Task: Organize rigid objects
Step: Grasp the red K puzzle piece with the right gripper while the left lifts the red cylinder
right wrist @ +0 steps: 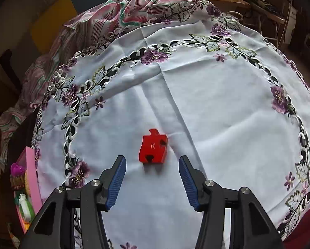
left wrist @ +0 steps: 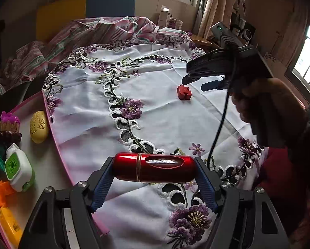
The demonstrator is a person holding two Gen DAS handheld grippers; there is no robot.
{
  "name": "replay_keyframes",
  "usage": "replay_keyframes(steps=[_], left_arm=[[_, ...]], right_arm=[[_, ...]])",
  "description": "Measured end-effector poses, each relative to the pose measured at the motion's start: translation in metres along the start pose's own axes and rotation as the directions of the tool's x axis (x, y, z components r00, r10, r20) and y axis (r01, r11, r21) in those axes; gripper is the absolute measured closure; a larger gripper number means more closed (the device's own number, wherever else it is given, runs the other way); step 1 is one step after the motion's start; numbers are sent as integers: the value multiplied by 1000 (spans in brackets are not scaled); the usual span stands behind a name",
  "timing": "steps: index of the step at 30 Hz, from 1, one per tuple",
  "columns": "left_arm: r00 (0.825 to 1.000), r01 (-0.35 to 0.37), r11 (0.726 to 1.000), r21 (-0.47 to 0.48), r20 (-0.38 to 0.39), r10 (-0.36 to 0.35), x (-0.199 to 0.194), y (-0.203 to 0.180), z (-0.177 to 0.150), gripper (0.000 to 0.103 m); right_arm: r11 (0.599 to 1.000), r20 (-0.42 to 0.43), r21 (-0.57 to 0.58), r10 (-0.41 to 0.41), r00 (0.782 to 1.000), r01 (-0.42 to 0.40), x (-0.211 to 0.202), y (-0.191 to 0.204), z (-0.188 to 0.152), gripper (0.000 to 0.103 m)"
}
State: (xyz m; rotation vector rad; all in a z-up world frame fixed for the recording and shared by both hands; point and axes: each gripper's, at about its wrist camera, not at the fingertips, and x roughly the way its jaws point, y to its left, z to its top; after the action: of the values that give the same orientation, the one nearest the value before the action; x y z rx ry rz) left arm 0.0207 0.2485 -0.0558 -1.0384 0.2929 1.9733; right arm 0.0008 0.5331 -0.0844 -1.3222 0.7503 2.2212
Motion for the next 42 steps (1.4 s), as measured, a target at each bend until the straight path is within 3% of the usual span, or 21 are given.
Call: replay_keyframes(steps=[5, 6, 7, 10, 15, 19, 30, 42], left_arm=[[1000, -8, 999, -35, 9, 8, -12, 12, -4, 28], [1000, -11, 999, -44, 11, 11, -14, 14, -5, 28], [1000, -14, 998, -55, 14, 14, -15, 17, -5, 28], [999, -29, 996, -82, 24, 31, -19, 23, -7, 28], [995, -88, 989, -115, 40, 93, -31, 34, -10, 28], [987, -145, 979, -145, 45, 153, -39, 46, -14, 28], [962, -257, 946, -200, 44, 271, -58, 70, -21, 28], [951, -290, 916, -276, 24, 308, -72, 98, -36, 28]], right_arm=[[998, -18, -10, -59, 998, 59, 33, 4, 6, 51], [998, -37, -30, -61, 997, 60, 39, 5, 4, 68], [994, -45, -72, -81, 996, 78, 42, 9, 1, 70], [982, -8, -167, -95, 995, 92, 36, 23, -6, 71], [967, -59, -256, -36, 998, 19, 40, 45, -17, 70], [943, -59, -330, -54, 997, 32, 43, 58, -26, 71], [934, -36, -355, -52, 998, 36, 44, 57, -26, 71], [908, 12, -411, -84, 996, 81, 45, 66, -31, 71]])
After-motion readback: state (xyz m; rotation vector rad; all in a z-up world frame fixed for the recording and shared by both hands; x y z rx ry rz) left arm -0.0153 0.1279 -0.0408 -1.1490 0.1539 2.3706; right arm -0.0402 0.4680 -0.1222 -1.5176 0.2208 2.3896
